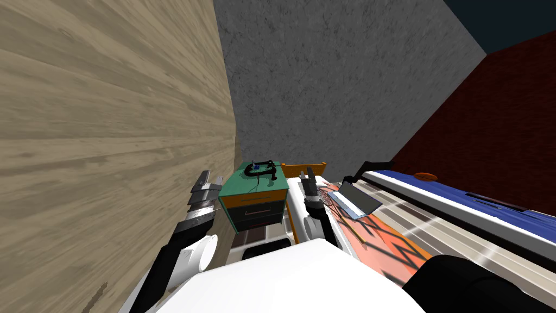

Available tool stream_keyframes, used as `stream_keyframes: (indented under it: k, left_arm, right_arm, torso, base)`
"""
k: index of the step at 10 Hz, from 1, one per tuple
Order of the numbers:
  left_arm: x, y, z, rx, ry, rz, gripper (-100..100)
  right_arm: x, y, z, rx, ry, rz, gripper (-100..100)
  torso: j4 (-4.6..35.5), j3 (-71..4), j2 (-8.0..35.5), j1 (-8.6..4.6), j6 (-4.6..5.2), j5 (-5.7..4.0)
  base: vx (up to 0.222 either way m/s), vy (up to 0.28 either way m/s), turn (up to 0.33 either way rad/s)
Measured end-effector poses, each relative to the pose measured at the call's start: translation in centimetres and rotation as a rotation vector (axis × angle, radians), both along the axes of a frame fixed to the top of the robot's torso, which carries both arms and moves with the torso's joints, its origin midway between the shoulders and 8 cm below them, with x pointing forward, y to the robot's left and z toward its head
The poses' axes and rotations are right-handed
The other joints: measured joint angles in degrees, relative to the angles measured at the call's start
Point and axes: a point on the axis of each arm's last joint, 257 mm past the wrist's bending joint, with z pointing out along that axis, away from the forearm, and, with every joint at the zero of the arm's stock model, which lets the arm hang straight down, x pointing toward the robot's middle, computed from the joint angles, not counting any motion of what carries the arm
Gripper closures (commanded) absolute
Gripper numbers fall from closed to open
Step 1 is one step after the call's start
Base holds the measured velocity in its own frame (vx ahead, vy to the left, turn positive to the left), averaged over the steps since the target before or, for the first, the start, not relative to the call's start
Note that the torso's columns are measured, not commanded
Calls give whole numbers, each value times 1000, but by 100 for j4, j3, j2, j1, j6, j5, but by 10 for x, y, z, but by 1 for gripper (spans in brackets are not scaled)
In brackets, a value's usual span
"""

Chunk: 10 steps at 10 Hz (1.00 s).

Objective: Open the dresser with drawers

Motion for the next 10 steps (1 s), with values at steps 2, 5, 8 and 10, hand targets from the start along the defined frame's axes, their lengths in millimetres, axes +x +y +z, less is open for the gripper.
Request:
stream_keyframes:
  k: [2, 5, 8, 10]
  left_arm:
    - [0, 0, 0, 0, 0, 0, 0]
    - [0, 0, 0, 0, 0, 0, 0]
    - [0, 0, 0, 0, 0, 0, 0]
    - [0, 0, 0, 0, 0, 0, -100]
  right_arm:
    - [0, 0, 0, 0, 0, 0, 0]
    - [0, 0, 0, 0, 0, 0, 0]
    - [0, 0, 0, 0, 0, 0, 0]
    - [0, 0, 0, 0, 0, 0, 0]
  torso:
    - [600, -1200, 597, 0, 0, 0]
    - [1845, -3692, 1845, 0, 0, 0]
    - [3114, -6227, 3116, 0, 0, 0]
    - [3960, -7919, 3961, 0, 0, 0]
  base:
    - [0, 0, 0]
    - [0, 0, 0]
    - [0, 0, 0]
    - [4, 1, -2]
